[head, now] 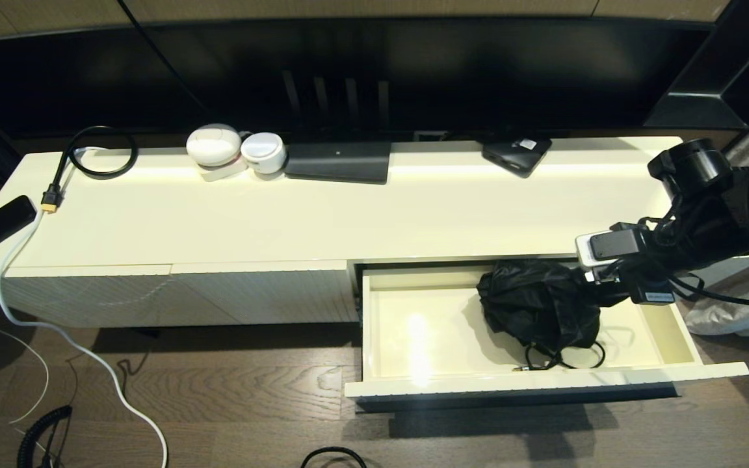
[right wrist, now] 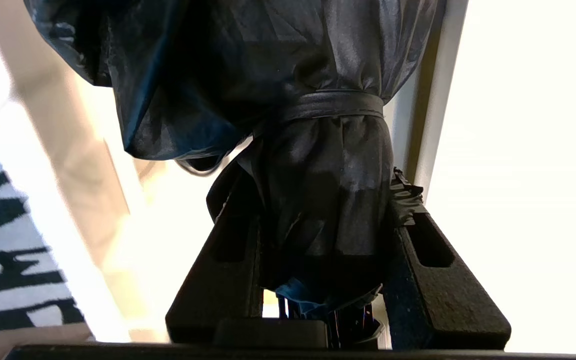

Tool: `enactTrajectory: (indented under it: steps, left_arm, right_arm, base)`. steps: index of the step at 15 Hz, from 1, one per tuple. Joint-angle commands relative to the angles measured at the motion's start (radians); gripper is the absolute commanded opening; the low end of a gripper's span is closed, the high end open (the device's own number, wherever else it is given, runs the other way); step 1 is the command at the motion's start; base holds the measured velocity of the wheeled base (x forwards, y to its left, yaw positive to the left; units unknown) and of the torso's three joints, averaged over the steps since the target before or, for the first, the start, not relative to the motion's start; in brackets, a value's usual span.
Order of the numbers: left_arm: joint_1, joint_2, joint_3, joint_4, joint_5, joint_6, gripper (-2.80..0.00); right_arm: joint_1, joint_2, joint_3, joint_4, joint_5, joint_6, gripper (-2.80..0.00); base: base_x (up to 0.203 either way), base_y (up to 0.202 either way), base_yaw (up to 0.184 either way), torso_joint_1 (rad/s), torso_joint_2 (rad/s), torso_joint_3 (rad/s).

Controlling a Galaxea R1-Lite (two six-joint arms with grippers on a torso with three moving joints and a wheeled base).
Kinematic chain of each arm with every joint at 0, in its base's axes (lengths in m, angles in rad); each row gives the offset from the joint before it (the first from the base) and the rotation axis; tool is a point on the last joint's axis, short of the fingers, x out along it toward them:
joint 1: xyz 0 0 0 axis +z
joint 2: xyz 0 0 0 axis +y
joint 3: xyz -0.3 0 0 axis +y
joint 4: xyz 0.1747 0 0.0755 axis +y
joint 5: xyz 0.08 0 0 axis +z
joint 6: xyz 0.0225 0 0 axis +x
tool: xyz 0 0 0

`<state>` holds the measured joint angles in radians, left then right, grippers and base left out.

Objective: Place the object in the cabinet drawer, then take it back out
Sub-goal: Take the umbrella out of the drawer and put it on the table

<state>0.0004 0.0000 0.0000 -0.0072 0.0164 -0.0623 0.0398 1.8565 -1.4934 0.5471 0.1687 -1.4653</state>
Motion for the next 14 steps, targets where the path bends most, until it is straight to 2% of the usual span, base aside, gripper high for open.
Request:
enactTrajectory:
  steps: [1, 8, 14]
  left_arm:
    - [0.000, 0.000, 0.001, 0.000, 0.000, -0.001, -2.80]
    - [0.001, 0.000, 0.000, 0.000, 0.000, -0.001, -2.80]
    - [0.001, 0.000, 0.000, 0.000, 0.000, -0.001, -2.80]
  right_arm:
    - [-0.003, -0.080, 0.006, 0.028, 0.002, -0.014, -2.80]
    - [-0.003, -0.220, 0.005, 0.075, 0.017, 0.001, -2.80]
    - [-0.001, -0.311, -0.006, 0.086, 0.068, 0.069, -2.80]
  base:
    - [0.000, 0.000, 0.000, 0.000, 0.00, 0.000]
    - [0.000, 0.000, 0.000, 0.000, 0.00, 0.000]
    - [0.000, 0.000, 0.000, 0.000, 0.00, 0.000]
